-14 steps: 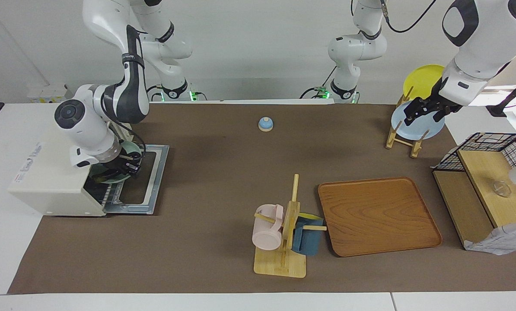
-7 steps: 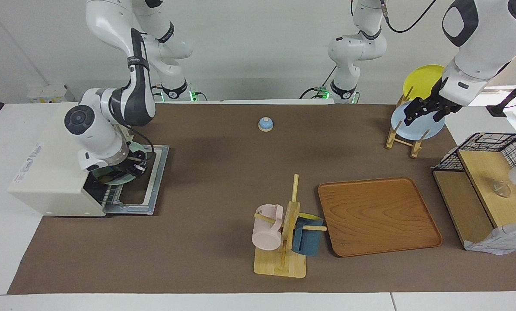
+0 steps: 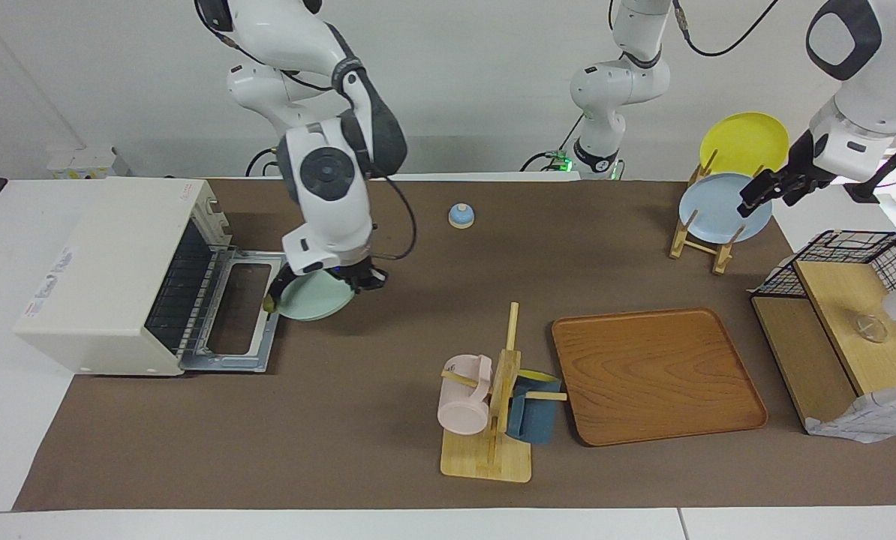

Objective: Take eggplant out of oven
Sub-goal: 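Pull the plate out with the right gripper and set it mid-table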

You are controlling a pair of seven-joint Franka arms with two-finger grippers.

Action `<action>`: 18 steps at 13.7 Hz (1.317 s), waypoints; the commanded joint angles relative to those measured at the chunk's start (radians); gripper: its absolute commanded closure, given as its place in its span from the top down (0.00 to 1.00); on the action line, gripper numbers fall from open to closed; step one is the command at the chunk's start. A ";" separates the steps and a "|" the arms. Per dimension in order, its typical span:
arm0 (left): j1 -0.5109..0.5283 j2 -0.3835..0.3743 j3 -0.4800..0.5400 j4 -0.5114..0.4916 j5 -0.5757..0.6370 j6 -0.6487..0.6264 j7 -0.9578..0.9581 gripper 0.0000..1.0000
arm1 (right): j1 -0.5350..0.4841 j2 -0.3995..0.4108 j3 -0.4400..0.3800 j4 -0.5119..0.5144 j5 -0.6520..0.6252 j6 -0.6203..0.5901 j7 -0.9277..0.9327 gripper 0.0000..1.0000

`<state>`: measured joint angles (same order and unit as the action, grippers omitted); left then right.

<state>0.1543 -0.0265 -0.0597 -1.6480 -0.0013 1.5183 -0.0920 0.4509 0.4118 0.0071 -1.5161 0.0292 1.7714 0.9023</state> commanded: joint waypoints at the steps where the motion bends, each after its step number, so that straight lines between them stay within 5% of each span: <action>1: 0.039 -0.047 -0.006 -0.068 0.017 0.010 0.003 1.00 | 0.063 0.261 0.019 0.312 0.046 -0.047 0.183 0.00; 4: 0.074 -0.059 -0.006 -0.090 0.018 0.014 -0.005 1.00 | 0.165 0.435 0.021 0.517 0.047 -0.030 0.349 0.01; 7: 0.103 -0.062 -0.006 -0.096 0.017 0.014 -0.002 1.00 | 0.228 0.496 0.022 0.537 0.047 0.054 0.469 0.05; 9: 0.102 -0.079 -0.008 -0.133 0.017 0.019 -0.017 1.00 | 0.247 0.513 0.033 0.539 0.046 0.143 0.520 0.30; 11: 0.076 -0.156 -0.018 -0.284 0.017 0.113 -0.082 1.00 | 0.247 0.503 0.030 0.547 0.040 0.134 0.520 0.43; 14: -0.082 -0.294 -0.022 -0.551 0.015 0.287 -0.353 1.00 | 0.210 0.324 0.022 0.522 -0.064 -0.063 0.322 0.54; 16: -0.259 -0.264 -0.022 -0.584 0.014 0.309 -0.583 1.00 | 0.117 0.145 0.022 0.278 -0.084 -0.141 0.152 0.36; 18: -0.445 -0.201 -0.022 -0.593 0.006 0.423 -0.859 1.00 | 0.048 -0.044 0.021 -0.056 -0.089 0.010 0.014 0.13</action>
<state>-0.1407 -0.2611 -0.0935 -2.2086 -0.0030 1.8430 -0.7387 0.5681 0.5899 0.0147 -1.1683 -0.0461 1.6332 1.0378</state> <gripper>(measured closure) 0.000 0.718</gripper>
